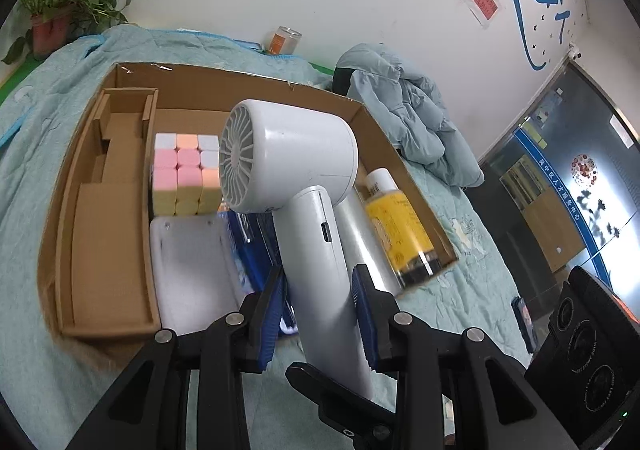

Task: Organize rigid objects
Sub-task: 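Carry the hair dryer into the box and stand it beside the stapler, then open both grippers and withdraw them from the box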

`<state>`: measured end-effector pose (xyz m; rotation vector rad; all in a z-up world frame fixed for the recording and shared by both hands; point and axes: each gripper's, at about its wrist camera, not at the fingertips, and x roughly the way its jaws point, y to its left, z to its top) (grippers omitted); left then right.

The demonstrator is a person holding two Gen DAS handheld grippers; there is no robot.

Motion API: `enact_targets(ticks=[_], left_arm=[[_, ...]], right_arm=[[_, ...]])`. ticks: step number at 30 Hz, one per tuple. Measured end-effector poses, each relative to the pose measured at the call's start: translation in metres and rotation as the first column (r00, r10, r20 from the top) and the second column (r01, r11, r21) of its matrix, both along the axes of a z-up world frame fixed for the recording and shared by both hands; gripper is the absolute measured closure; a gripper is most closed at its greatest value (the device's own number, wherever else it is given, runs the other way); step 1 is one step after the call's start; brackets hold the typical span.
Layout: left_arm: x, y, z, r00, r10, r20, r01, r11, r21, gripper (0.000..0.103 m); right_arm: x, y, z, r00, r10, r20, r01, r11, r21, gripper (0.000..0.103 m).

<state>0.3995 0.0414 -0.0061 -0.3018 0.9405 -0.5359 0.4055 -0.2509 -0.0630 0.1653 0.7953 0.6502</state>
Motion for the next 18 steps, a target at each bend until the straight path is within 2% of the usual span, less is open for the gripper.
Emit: enact_targets(ticks=[4,10,18], left_arm=[[0.033,-0.002,-0.007,1.000,0.001,-0.017,-0.001,1.000,0.003,0.072],[0.059,0.002,-0.030,0.998,0.016,-0.057,-0.016,1.000,0.010,0.072],[0.064,-0.006,-0.041,0.999,0.022,-0.039,-0.019,0.996,0.082,0.072]], right_arm=[[0.017,0.003,-0.002,0.999,-0.011,-0.033,0.011,1.000,-0.011,0.072],[0.037,0.012,-0.013,0.996,-0.008,-0.084,0.008,1.000,0.004,0.072],[0.043,0.017,-0.022,0.995,-0.006,-0.099,0.006,1.000,0.003,0.070]])
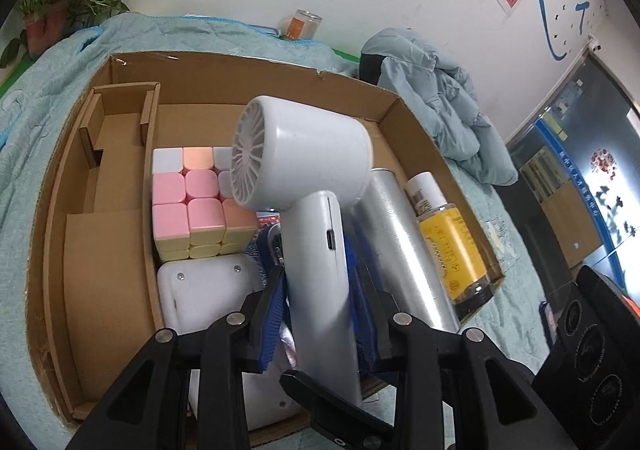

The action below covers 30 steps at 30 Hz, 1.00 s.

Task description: Organize rigid objects

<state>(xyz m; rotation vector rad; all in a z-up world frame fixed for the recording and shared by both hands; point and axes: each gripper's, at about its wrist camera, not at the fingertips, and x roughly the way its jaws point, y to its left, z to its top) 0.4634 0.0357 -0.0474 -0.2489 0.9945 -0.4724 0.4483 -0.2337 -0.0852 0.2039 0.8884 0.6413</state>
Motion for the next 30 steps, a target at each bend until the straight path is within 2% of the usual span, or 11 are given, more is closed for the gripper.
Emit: enact_targets(ticks=[2,5,6,7,8,11,14,17,20,22,30], left_arm=[[-0.006,0.000,0.002,1.000,0.013,0.028,-0.013,1.000,0.017,0.069],[-0.018,0.004,0.008,0.996,0.038,0.082,-0.041,0.998,0.036,0.052],[-0.026,0.006,0.011,0.992,0.051,0.112,-0.056,0.997,0.044,0.041],[-0.035,0.008,0.016,0.986,0.069,0.151,-0.078,0.995,0.058,0.031],[-0.043,0.010,0.020,0.981,0.080,0.177,-0.092,0.994,0.066,0.028],[-0.074,0.011,0.031,0.956,0.101,0.276,-0.134,0.986,0.101,0.016],[-0.111,0.009,0.042,0.913,0.127,0.387,-0.199,0.968,0.152,0.001],[-0.147,0.000,0.051,0.862,0.139,0.487,-0.255,0.950,0.181,0.001],[-0.174,-0.013,0.054,0.833,0.148,0.533,-0.298,0.932,0.208,0.001],[-0.191,-0.019,0.057,0.818,0.167,0.551,-0.329,0.921,0.210,0.001],[-0.227,-0.029,0.062,0.816,0.214,0.538,-0.343,0.927,0.152,0.002]], right_arm=[[-0.002,-0.002,-0.001,1.000,-0.015,0.009,0.016,1.000,-0.010,0.067],[-0.010,-0.008,-0.002,1.000,0.002,0.030,-0.003,1.000,0.025,0.056],[-0.015,-0.010,-0.001,0.999,-0.003,0.046,0.002,1.000,0.024,0.039],[-0.022,-0.012,0.000,0.997,-0.018,0.069,0.017,1.000,0.018,0.030],[-0.029,-0.017,0.002,0.995,-0.038,0.097,0.035,0.999,0.023,0.024],[-0.053,-0.032,0.004,0.987,-0.047,0.152,0.041,0.998,0.043,0.022],[-0.077,-0.050,0.006,0.970,-0.112,0.216,0.114,0.994,0.005,0.020],[-0.095,-0.065,0.005,0.959,-0.149,0.242,0.162,0.986,-0.034,0.020],[-0.104,-0.075,0.003,0.956,-0.166,0.243,0.191,0.978,-0.082,0.020],[-0.110,-0.084,0.003,0.955,-0.179,0.237,0.203,0.976,-0.079,0.020],[-0.119,-0.107,0.013,0.949,-0.223,0.221,0.242,0.968,-0.063,0.020]])
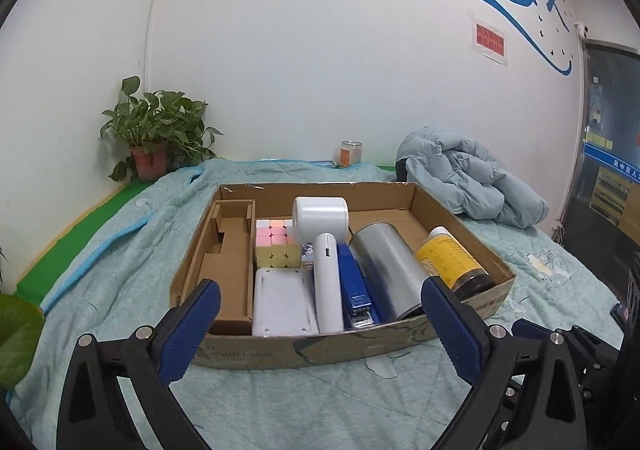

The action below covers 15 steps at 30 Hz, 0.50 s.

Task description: Organize rigid objects

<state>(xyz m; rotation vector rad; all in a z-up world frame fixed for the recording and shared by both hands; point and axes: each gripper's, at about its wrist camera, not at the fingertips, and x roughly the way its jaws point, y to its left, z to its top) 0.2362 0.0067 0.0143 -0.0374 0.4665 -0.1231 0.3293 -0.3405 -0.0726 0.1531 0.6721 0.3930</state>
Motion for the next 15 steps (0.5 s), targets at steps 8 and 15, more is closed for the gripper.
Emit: enact_targets(ticks=[8,15], left_arm=[[-0.010,-0.012,-0.005,0.999,0.036,-0.032,-0.035,0.999,0.030,0.001],[-0.011,-0.011,-0.010,0.997,0.014,-0.076,-0.014,1.000,0.004,0.001]], right_arm=[[-0.008,-0.001,-0.012,0.998,0.025,-0.051,-0.028,0.998,-0.055,0.020],[-0.013,-0.005,-0.012,0.998,0.037,-0.052,-0.040,0.997,-0.060,0.020]])
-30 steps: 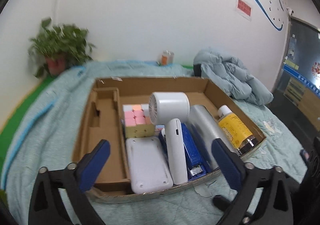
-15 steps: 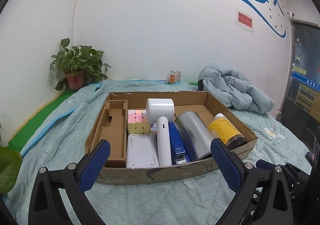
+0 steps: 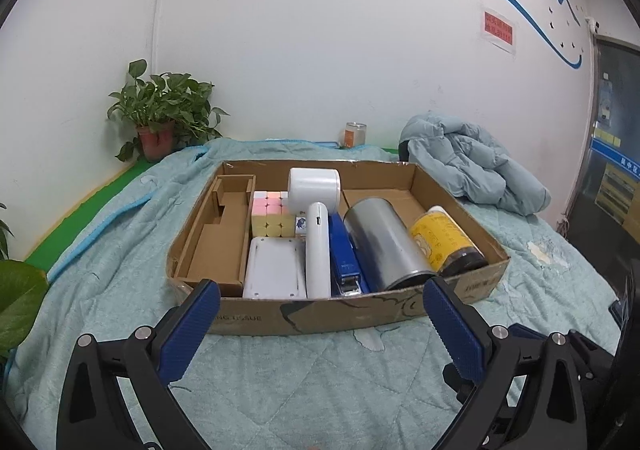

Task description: Organize rigid objects

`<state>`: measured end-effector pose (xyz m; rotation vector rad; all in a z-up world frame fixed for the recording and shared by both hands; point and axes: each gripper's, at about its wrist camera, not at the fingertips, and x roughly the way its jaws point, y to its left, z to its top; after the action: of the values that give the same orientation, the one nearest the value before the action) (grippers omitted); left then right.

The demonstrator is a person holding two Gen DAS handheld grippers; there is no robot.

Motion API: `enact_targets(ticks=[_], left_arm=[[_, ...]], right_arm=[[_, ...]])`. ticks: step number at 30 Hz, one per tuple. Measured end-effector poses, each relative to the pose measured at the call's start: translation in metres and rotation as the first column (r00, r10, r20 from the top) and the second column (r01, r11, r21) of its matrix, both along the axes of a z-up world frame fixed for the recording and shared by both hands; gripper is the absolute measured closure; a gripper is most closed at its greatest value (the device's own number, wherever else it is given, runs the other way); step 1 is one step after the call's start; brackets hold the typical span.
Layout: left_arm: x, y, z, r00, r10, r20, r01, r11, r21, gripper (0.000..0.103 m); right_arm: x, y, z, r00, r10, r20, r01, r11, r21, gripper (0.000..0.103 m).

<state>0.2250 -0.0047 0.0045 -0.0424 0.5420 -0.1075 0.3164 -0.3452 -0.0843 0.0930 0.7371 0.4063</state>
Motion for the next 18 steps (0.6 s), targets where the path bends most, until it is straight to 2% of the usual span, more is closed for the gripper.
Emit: enact_targets(ticks=[6,11,18], left_arm=[[-0.001,0.002,-0.013,0.999,-0.009,-0.046,0.010,1.000,0.001,0.001],[0.000,0.004,-0.019,0.999,-0.005,-0.048,0.006,1.000,0.023,0.001],[0.001,0.007,-0.021,0.999,-0.004,-0.042,0.004,1.000,0.017,0.001]], right_arm=[[-0.001,0.000,-0.004,1.000,0.000,-0.010,0.000,1.000,-0.011,0.020],[0.000,0.004,-0.003,1.000,0.008,-0.003,-0.008,1.000,-0.012,0.020],[0.000,0.005,-0.004,1.000,0.009,0.000,-0.009,1.000,-0.022,0.020]])
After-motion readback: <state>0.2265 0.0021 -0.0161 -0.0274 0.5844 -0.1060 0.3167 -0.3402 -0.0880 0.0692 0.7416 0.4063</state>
